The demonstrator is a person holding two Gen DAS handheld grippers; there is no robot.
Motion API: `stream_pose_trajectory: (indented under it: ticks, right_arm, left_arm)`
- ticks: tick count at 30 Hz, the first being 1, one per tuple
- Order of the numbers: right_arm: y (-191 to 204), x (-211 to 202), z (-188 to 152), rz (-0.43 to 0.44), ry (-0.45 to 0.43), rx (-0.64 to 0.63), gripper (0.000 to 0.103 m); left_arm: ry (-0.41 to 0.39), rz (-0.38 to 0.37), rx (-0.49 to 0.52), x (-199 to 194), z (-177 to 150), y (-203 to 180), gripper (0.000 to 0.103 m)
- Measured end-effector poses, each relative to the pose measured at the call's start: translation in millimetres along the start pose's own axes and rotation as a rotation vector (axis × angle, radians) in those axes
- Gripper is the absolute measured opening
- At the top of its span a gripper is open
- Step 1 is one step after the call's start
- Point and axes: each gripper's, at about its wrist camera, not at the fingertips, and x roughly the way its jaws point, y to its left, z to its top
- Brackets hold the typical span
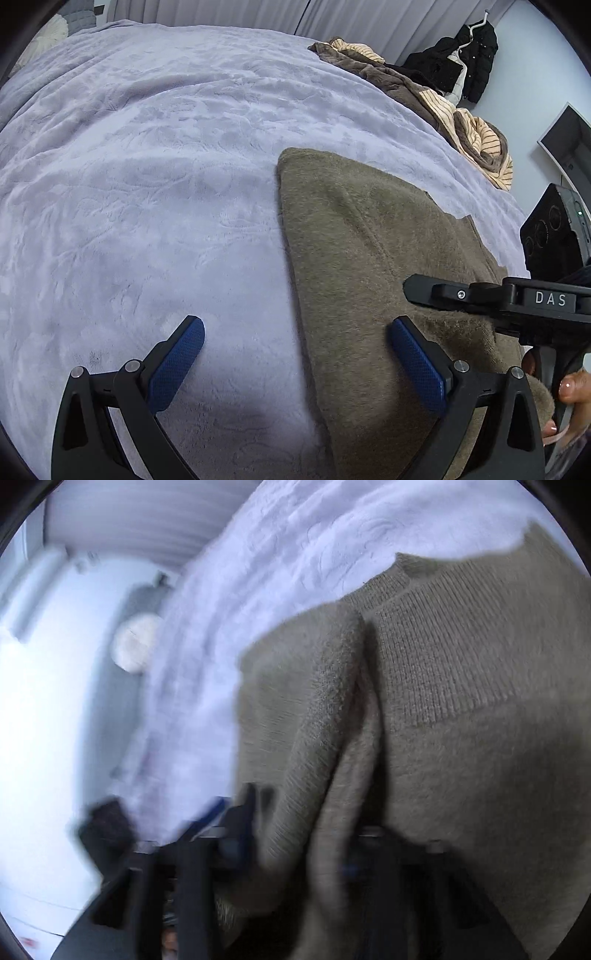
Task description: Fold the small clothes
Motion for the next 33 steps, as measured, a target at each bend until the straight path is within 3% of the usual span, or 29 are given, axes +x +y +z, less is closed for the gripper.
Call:
stream_pose_trajectory:
  ticks: [1, 3, 4, 8, 12, 16, 19, 21, 23, 25, 29, 32, 33]
  right_arm:
    - [3, -6, -1, 0.039, -0.025, 0.001, 0.014]
    - [6, -26, -2, 0.199, -0.088, 0.036, 0.013]
    - [9, -34, -1, 0.231, -0.105, 0.038, 0.013]
    - [16, -74, 0, 0.291, -0.17, 0.0, 0.013]
    - [-14, -133, -14, 0.331, -0.285, -0.007, 0.013]
    - [-70, -178, -37, 0.34, -0.37, 0.061, 0.013]
    - [-115, -185, -53, 0.312, -0.403, 0.153, 0.013]
    - [-143, -172, -58, 0.252, -0.386, 0.213, 0.014]
    - [-172, -158, -67, 0.195, -0.345, 0.269, 0.014]
    - [-190, -150, -72, 0.218, -0.357, 0.307, 0.014]
    - [-185, -151, -66, 0.211, -0.358, 0.301, 0.021]
    - [-182, -158, -59, 0.202, -0.393, 0.307, 0.027]
    - [-183, -165, -62, 0.194, -0.415, 0.291, 0.02]
  left_arm:
    - [-0.005, -0.012, 0.01, -4, 1, -6, 0.101]
    - [-0.033, -0.031, 0.038, -16, 4, -20, 0.101]
    - [-0.048, -0.039, 0.056, -23, 8, -30, 0.101]
    - [-0.085, -0.061, 0.129, -42, 24, -75, 0.101]
    - [-0.084, -0.114, 0.21, -38, 33, -127, 0.101]
    - [-0.035, -0.123, 0.313, -7, 19, -184, 0.101]
    - [0.02, -0.101, 0.38, 27, 1, -211, 0.101]
    - [0.052, -0.039, 0.425, 50, -12, -222, 0.101]
    - [0.036, 0.028, 0.521, 60, -27, -233, 0.101]
    - [0.014, 0.062, 0.602, 58, -36, -240, 0.101]
    - [0.041, 0.019, 0.552, 45, -24, -230, 0.101]
    - [0.001, 0.011, 0.466, 31, -7, -210, 0.101]
    - [-0.012, 0.015, 0.442, 26, -2, -202, 0.101]
